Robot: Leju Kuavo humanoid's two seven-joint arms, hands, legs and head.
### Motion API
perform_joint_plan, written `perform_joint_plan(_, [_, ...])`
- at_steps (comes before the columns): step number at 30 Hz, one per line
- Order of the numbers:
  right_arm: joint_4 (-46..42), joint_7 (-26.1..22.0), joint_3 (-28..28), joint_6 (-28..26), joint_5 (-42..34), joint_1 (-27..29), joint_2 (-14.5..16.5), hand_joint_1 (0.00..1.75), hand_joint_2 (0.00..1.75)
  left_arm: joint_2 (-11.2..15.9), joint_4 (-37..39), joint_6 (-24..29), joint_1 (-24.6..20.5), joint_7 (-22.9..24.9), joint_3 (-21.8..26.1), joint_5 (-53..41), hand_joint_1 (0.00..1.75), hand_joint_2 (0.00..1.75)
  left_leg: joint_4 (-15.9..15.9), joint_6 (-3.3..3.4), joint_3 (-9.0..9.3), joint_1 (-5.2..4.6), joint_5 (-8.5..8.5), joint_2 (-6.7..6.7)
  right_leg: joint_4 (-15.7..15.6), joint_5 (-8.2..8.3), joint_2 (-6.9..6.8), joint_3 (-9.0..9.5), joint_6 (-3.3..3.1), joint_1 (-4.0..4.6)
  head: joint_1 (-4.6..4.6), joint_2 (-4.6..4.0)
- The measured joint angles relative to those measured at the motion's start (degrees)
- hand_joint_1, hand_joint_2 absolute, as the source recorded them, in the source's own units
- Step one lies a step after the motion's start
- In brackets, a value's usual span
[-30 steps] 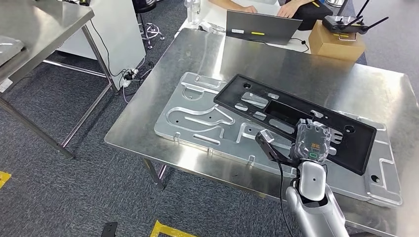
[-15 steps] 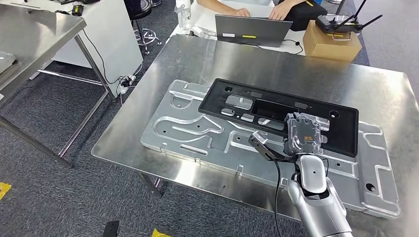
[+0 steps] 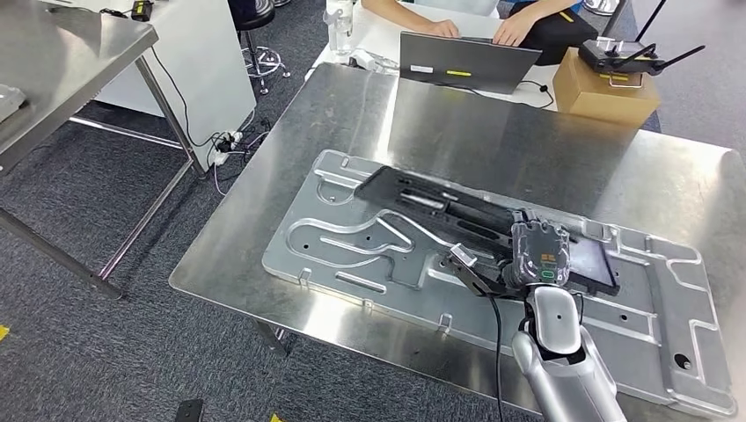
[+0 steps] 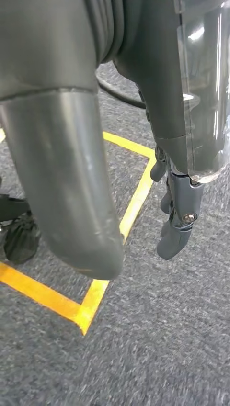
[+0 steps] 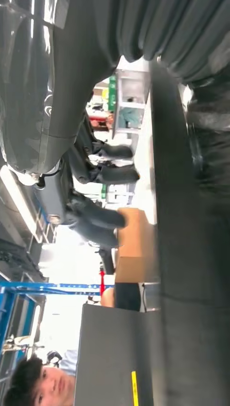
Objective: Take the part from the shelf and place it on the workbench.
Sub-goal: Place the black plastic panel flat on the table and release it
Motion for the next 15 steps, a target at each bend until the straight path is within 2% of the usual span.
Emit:
perform_joint_plan(1, [0.0, 0.1, 0.0, 0.0, 0.0, 0.2, 0.0, 0.00, 0.00, 0.0, 0.0, -0.1, 0.0, 0.0, 0.0, 0.2, 0.00, 0.00, 0.0, -0.16, 0.40, 0.01, -0.32, -0.02, -4.0, 2.52, -0.03, 1.47, -0.08, -0.08, 0.00, 0.00])
perform_joint_plan(2, [-0.1, 0.3, 0.0, -0.1, -0.1, 0.4, 0.0, 0.00, 0.00, -0.1, 0.0, -0.2, 0.0, -0.1, 0.0, 0.3, 0.00, 0.00, 0.1, -0.39, 0.67, -0.06, -0.60, -0.04, -7.6, 4.36, -0.04, 2.94, -0.26, 0.03, 0.01, 0.00])
perform_joint_plan(3, [-0.1, 0.6, 0.0, -0.2, -0.1, 0.6, 0.0, 0.00, 0.00, -0.1, 0.0, -0.2, -0.1, -0.1, 0.0, 0.4, 0.00, 0.00, 0.2, -0.66, 0.78, -0.11, -0.79, -0.04, -10.2, 5.27, -0.04, 3.97, -0.49, 0.18, 0.01, 0.00])
perform_joint_plan(4, [-0.2, 0.8, 0.0, -0.3, -0.1, 1.0, -0.1, 0.00, 0.00, -0.1, 0.0, -0.2, -0.1, -0.2, 0.0, 0.6, 0.00, 0.00, 0.2, -0.97, 0.77, -0.14, -0.92, -0.05, -11.4, 5.32, 0.00, 4.40, -0.74, 0.38, 0.02, 0.00])
perform_joint_plan(6, [-0.4, 1.4, 0.0, -0.5, -0.1, 1.8, -0.1, 0.00, 0.00, -0.4, 0.0, -0.2, -0.1, -0.3, 0.0, 0.8, 0.00, 0.00, 0.0, -1.66, 0.84, -0.13, -0.98, -0.02, -11.7, 5.03, 0.12, 4.52, -1.34, 0.55, -0.01, 0.00])
perform_joint_plan(8, [-0.8, 1.6, 0.0, -0.8, -0.1, 2.5, -0.1, 0.00, 0.00, -0.7, 0.0, -0.5, -0.1, -0.5, 0.0, 1.3, 0.00, 0.00, 1.1, -2.22, 0.69, -0.08, -2.21, 0.06, -12.2, 5.26, 0.06, 4.92, -2.02, 0.36, -0.03, 0.00])
perform_joint_plan(9, [-1.0, 1.7, 0.0, -0.9, 0.0, 2.8, -0.1, 0.00, 0.00, -0.8, 0.0, -0.8, -0.1, -0.8, 0.0, 1.5, 0.00, 0.00, 3.1, -2.37, -0.02, -0.08, -3.72, 0.08, -12.4, 5.41, -0.01, 5.11, -2.34, 0.24, -0.04, 0.00])
perform_joint_plan(11, [-1.1, 1.8, 0.0, -1.0, 0.0, 3.2, -0.1, 0.00, 0.00, -1.0, 0.0, -1.5, -0.2, -1.2, 0.0, 2.0, 0.00, 0.00, 10.2, -2.52, -2.87, -0.03, -7.85, 0.12, -12.5, 5.42, -0.13, 5.15, -2.66, 0.37, -0.05, 0.00])
perform_joint_plan(12, [-1.2, 1.8, -0.1, -1.0, 0.0, 3.6, -0.1, 0.00, 0.00, -1.1, 0.0, -1.6, -0.1, -1.3, 0.1, 2.2, 0.00, 0.00, 13.6, -2.58, -4.32, -0.03, -9.35, 0.12, -12.4, 5.40, -0.16, 5.06, -2.72, 0.48, -0.05, 0.00])
perform_joint_plan(13, [-1.4, 1.8, -0.2, -1.1, 0.0, 3.9, -0.1, 0.00, 0.00, -1.2, 0.0, -1.7, 0.0, -1.3, 0.1, 2.4, 0.00, 0.00, 15.7, -2.59, -5.12, -0.03, -9.86, 0.13, -12.3, 5.38, -0.16, 4.98, -2.75, 0.59, -0.05, 0.00])
perform_joint_plan(14, [-1.6, 1.8, -0.3, -1.1, 0.0, 4.3, -0.1, 0.00, 0.00, -1.2, 0.0, -1.7, 0.0, -1.4, 0.1, 2.5, 0.00, 0.00, 15.5, -2.54, -4.89, -0.04, -9.20, 0.13, -12.1, 5.38, -0.13, 4.90, -2.76, 0.66, -0.05, 0.00])
perform_joint_plan(15, [-1.8, 1.8, -0.4, -1.1, 0.0, 4.6, -0.1, 0.00, 0.00, -1.2, -0.1, -1.8, 0.0, -1.4, 0.1, 2.6, 0.00, 0.00, 13.1, -2.40, -3.55, -0.04, -7.57, 0.13, -11.9, 5.37, -0.09, 4.84, -2.76, 0.70, -0.05, 0.00])
